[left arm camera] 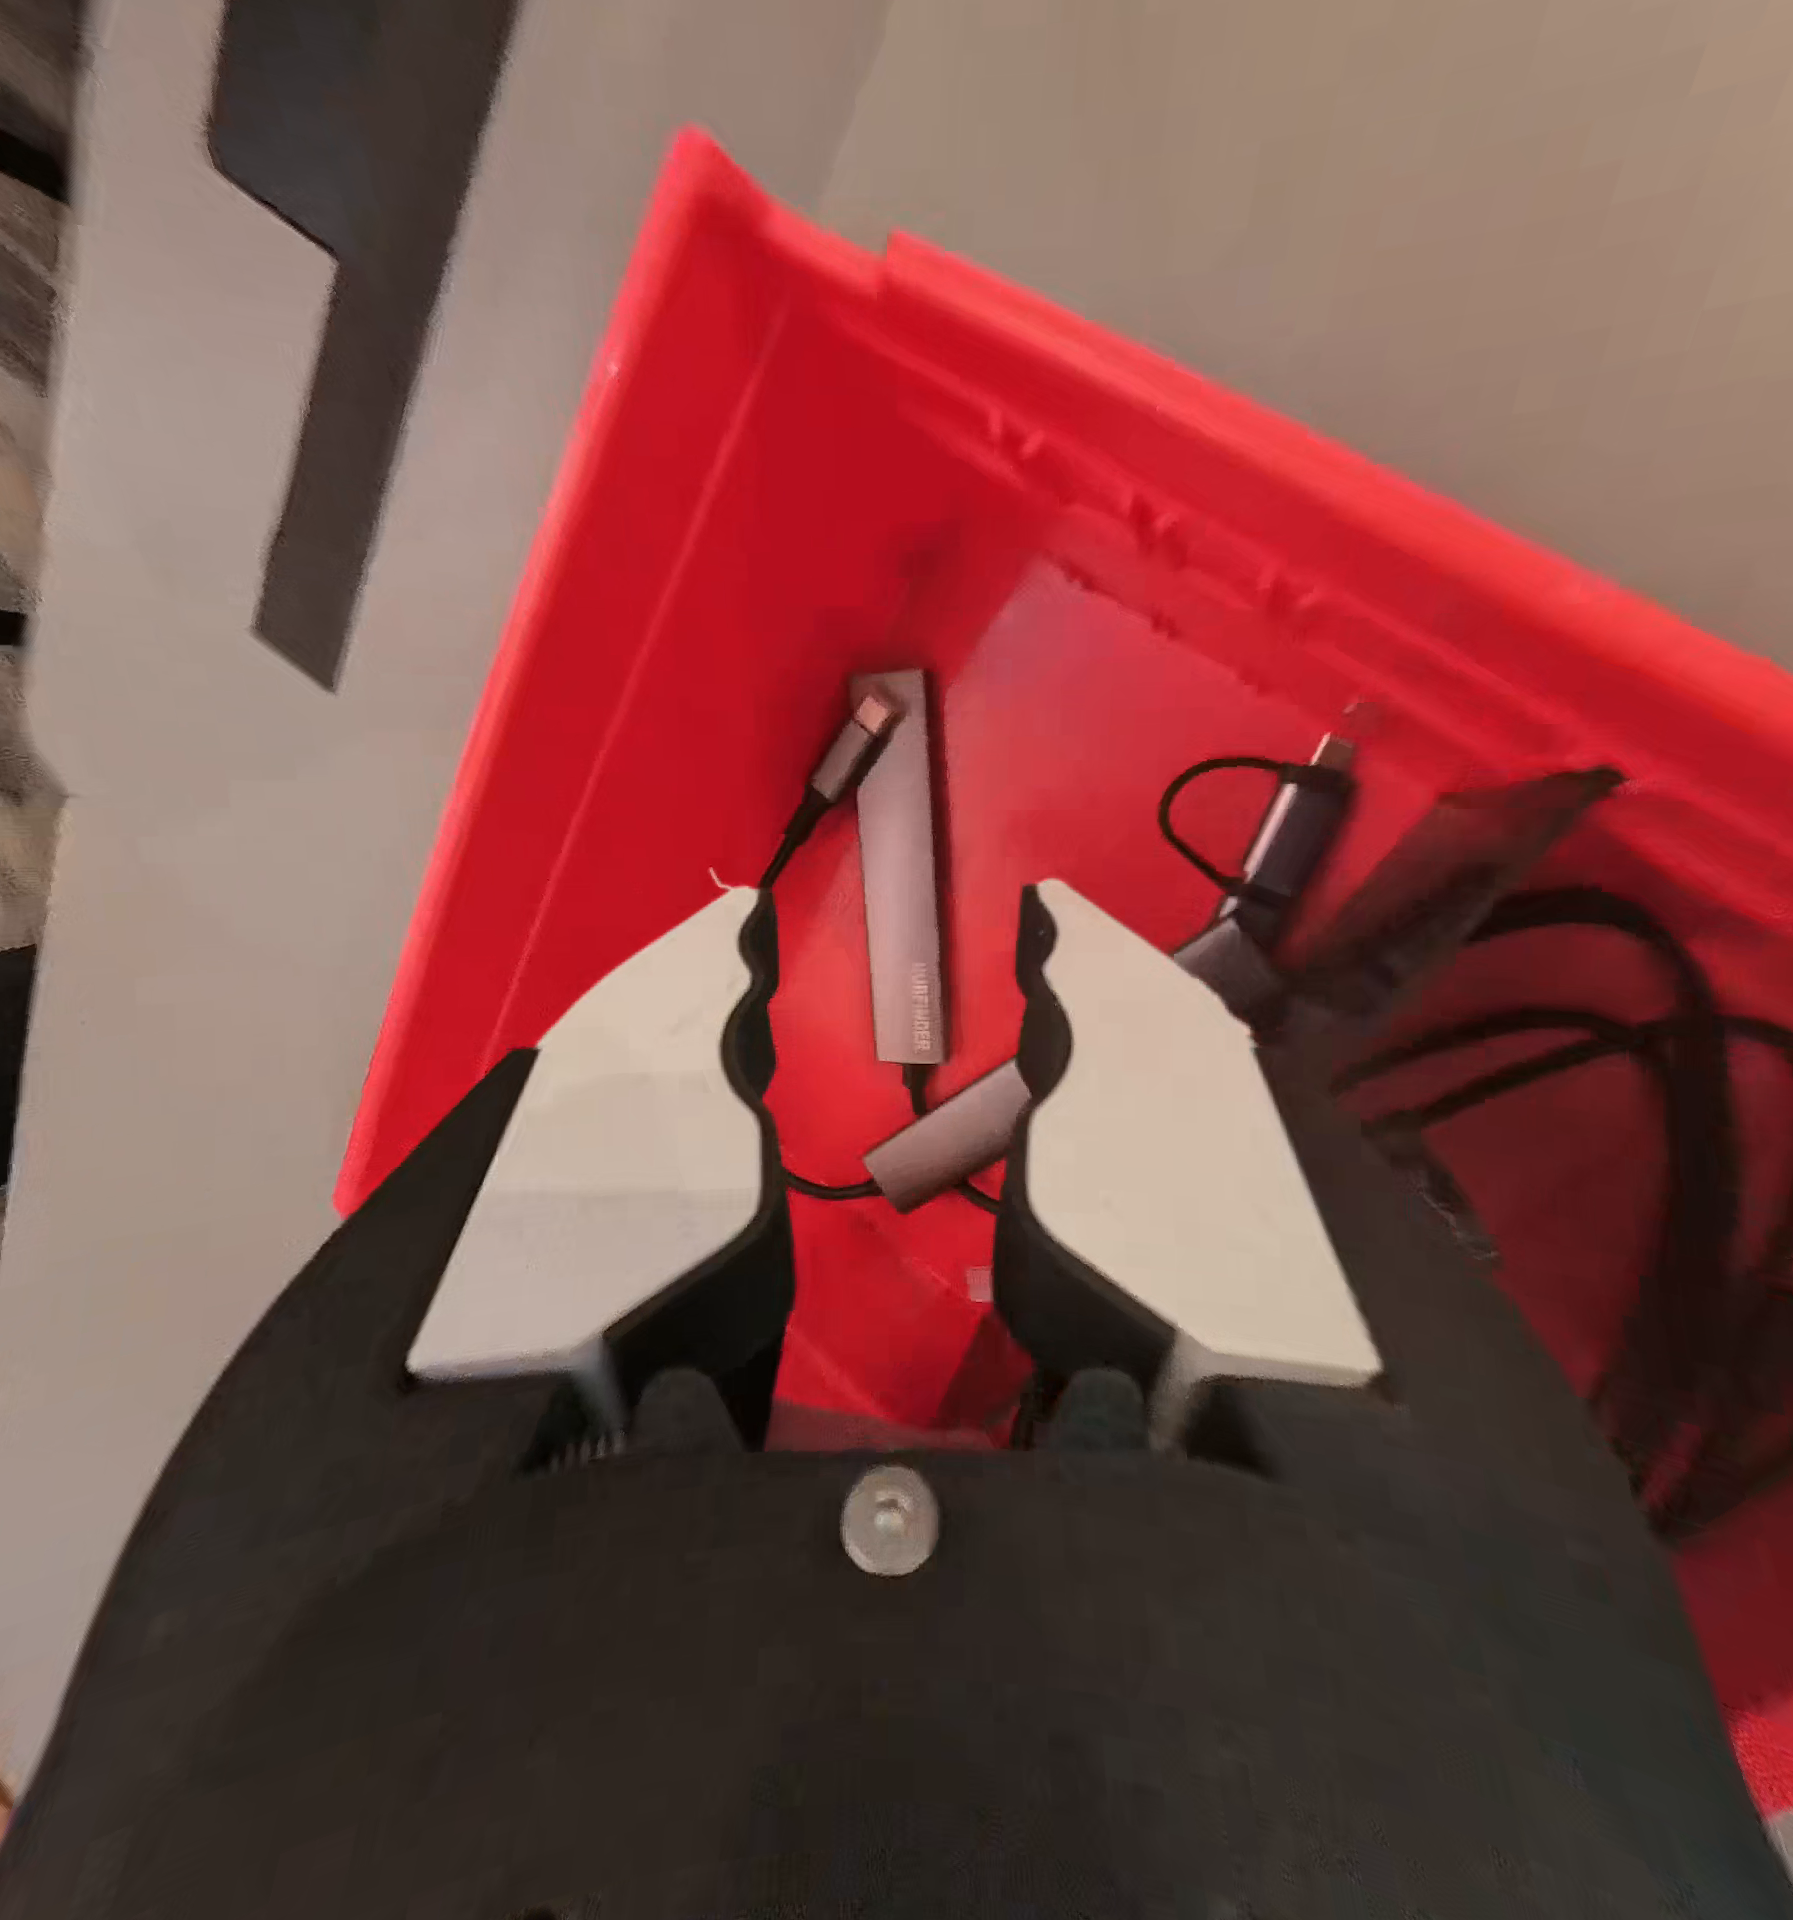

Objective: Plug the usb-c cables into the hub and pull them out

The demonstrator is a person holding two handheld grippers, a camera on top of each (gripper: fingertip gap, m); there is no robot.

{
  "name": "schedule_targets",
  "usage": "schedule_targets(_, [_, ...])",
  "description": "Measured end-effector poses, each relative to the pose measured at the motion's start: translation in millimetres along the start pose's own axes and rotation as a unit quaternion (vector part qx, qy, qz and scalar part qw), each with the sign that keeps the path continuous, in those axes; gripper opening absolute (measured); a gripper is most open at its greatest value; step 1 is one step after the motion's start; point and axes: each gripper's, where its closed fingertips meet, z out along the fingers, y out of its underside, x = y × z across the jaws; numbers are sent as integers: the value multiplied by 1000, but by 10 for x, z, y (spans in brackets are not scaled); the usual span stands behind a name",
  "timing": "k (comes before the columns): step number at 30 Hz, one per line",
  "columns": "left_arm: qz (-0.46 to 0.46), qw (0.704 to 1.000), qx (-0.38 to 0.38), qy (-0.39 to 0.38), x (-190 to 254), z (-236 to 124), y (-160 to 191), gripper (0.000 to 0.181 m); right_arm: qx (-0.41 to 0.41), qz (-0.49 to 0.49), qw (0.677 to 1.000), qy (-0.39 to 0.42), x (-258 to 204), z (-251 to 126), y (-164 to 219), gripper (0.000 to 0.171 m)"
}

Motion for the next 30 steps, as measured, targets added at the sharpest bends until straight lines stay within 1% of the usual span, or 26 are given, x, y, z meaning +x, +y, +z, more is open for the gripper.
schedule_targets(2, [8,998,-43,42,58,156,83,44,-3,4,1000,-3,-9,19,28,21])
schedule_targets(5, [20,993,-90,78,102,371,201,45,-4,13,1000,-8,-8,42,52,21])
schedule_targets(9, [14,987,-121,107,126,591,323,47,-4,29,999,-18,-16,67,77,21])
schedule_targets(13, [-25,985,-107,132,110,671,279,36,-5,42,999,-27,-35,94,120,21])
schedule_targets(16, [-30,985,-106,133,60,704,281,22,-6,47,998,-33,-49,106,146,20])
schedule_targets(19, [-31,984,-99,144,57,710,280,22,-3,55,998,-36,-39,102,141,20])
schedule_targets(25, [-15,987,-79,142,45,688,272,22,-2,61,997,-41,-30,110,145,20])
schedule_targets(30, [-16,990,-47,130,-55,561,198,22,-9,55,997,-45,-47,130,156,19])
